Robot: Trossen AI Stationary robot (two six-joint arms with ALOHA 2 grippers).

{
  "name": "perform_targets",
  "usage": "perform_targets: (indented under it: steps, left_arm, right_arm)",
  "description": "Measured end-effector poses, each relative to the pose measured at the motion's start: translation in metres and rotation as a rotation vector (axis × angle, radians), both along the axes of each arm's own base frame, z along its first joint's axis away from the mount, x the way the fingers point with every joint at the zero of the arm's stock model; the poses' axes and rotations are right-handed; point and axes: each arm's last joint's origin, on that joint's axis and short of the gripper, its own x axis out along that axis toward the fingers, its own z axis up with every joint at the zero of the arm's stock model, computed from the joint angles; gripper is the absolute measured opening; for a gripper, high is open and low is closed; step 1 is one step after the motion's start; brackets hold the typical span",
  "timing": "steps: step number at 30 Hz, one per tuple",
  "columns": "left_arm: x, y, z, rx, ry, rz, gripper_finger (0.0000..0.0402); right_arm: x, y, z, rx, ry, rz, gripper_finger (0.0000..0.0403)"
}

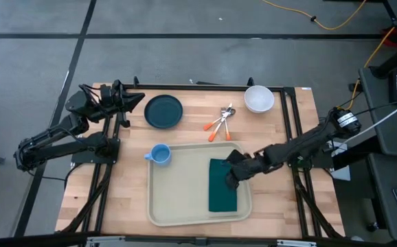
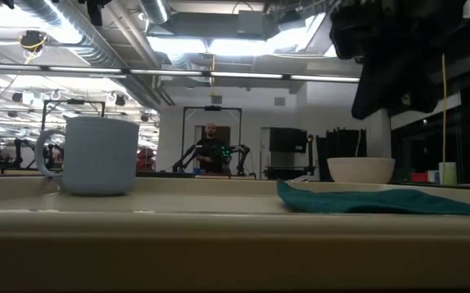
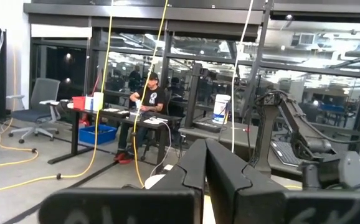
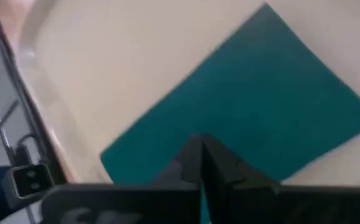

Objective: Set up tray
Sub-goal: Put the dark green napkin on the right of the light brown serving tray

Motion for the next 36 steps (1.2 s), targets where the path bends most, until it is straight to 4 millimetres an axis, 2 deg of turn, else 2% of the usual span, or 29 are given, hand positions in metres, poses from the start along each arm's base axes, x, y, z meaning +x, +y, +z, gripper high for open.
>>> perform_targets:
  steps: [5, 11, 19, 28, 36]
  left_arm:
    - [0.0, 0.0, 0.0, 0.0, -0.001, 0.001, 0.0002]
    - [0.0, 0.0, 0.0, 0.001, -0.003, 0.002, 0.0005]
    - [0.0, 0.0, 0.0, 0.002, -0.002, 0.005, 0.0004]
    - [0.0, 0.0, 0.001, 0.006, -0.009, 0.007, 0.0005]
    - [-0.001, 0.0, 0.002, 0.009, -0.018, 0.012, 0.0005]
  right_arm:
    - [0.003, -0.008, -0.003, 0.035, 0.039, 0.033, 0.0002]
    - [0.007, -0.004, -0.021, 0.113, 0.143, 0.102, 0.0002]
    - [0.009, -0.006, -0.029, 0.089, 0.174, 0.097, 0.0001]
    - [0.009, -0.007, -0.049, 0.082, 0.289, 0.116, 0.0]
    - [0.012, -0.006, -0.056, 0.082, 0.296, 0.108, 0.0]
